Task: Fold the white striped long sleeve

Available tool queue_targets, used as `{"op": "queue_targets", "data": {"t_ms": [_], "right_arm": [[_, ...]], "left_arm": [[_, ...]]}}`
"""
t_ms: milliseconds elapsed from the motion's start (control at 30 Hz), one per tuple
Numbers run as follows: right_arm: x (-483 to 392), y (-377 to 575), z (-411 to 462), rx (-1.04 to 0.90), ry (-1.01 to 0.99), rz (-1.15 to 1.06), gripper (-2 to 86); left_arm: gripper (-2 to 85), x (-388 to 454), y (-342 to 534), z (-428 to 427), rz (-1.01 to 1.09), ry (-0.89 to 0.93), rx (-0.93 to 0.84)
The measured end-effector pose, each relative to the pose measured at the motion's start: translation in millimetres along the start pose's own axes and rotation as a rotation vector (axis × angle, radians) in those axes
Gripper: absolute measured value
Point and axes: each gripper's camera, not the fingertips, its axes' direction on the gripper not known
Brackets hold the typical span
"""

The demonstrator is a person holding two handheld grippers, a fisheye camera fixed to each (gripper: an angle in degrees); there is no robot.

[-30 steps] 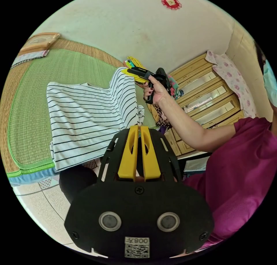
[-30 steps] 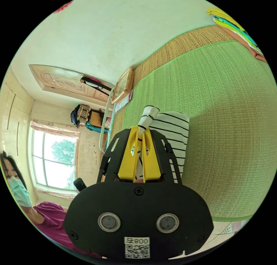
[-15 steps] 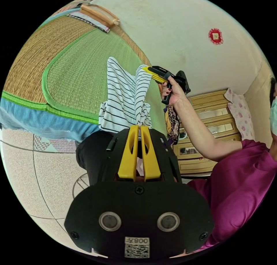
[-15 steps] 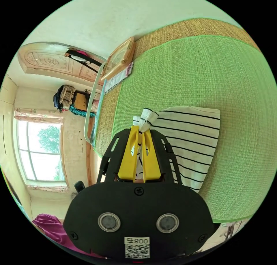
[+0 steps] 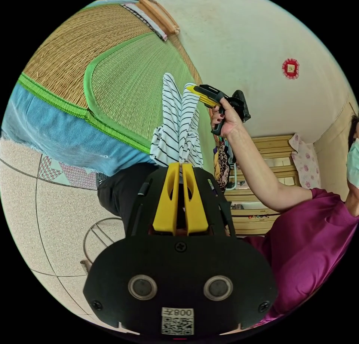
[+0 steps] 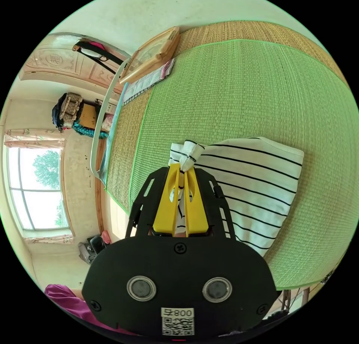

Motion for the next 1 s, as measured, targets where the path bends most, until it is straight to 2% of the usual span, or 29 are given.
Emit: {"op": "queue_targets", "data": {"t_ms": [533,767,1000], "right_arm": [[11,-8,86,-0.073,0.052,-0.046,3.2],[0,0,92,-0.060,0.030,-0.147,6.3],[12,8,105,-0.056,-0.030,-0.158,3.5]], "left_arm": [[1.0,-45,-15,-50,-0.194,0.125,-0.026],[1.0,-47,-19,-64,-0.197,0.132,-0.035],[1.0,-41,-18,-74,-0.182,0.118,-0.024]]}}
